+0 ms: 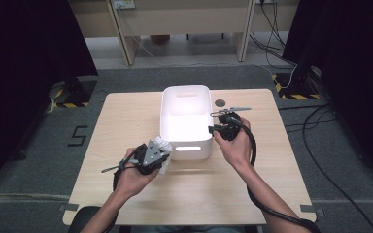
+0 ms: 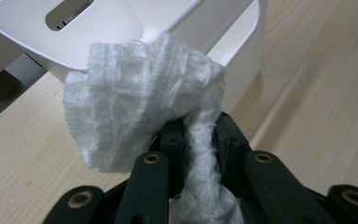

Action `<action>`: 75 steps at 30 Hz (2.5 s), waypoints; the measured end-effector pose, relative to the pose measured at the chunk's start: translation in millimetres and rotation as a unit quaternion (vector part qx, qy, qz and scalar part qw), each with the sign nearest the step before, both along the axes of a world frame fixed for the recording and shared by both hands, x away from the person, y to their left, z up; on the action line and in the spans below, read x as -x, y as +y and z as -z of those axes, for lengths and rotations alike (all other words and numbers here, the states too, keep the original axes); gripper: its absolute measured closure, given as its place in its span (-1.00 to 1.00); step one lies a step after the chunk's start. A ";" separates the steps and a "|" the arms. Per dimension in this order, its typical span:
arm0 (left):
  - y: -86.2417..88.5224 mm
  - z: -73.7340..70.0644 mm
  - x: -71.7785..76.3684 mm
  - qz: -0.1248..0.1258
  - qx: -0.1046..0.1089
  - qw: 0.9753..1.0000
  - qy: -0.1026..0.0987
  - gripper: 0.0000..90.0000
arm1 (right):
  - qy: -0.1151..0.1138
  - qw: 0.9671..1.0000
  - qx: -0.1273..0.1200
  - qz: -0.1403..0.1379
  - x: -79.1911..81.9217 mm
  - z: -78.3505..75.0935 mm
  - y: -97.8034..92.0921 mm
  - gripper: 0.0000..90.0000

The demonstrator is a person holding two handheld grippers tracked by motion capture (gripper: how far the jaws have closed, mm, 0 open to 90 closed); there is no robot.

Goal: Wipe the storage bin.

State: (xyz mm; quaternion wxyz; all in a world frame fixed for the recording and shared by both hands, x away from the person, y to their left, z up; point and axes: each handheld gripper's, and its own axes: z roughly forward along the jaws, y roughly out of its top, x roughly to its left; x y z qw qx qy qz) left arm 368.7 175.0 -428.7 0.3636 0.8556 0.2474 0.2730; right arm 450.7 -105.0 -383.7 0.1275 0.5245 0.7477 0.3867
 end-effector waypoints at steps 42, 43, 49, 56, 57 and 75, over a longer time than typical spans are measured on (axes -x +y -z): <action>-11.1 37.9 -8.5 0.001 -0.028 0.999 0.038 0.70 | -0.009 1.000 0.004 -0.003 0.6 0.6 1.5 0.68; -11.0 38.8 -8.9 0.002 -0.031 0.999 0.040 0.70 | -0.008 1.000 0.003 -0.002 0.7 0.5 1.5 0.68; -12.5 45.1 -10.6 0.001 -0.037 0.998 0.047 0.70 | -0.008 1.000 0.002 -0.001 0.6 0.5 1.5 0.68; -13.5 50.4 -12.8 0.000 -0.041 0.998 0.055 0.70 | -0.011 1.000 0.002 0.000 0.6 1.0 2.0 0.68; -13.9 51.0 -12.9 0.000 -0.041 0.998 0.056 0.70 | -0.010 1.000 0.002 0.000 0.7 0.9 2.1 0.68; -29.4 50.0 -13.2 0.008 -0.033 0.997 0.063 0.71 | -0.011 1.000 0.003 0.000 0.9 0.8 2.4 0.68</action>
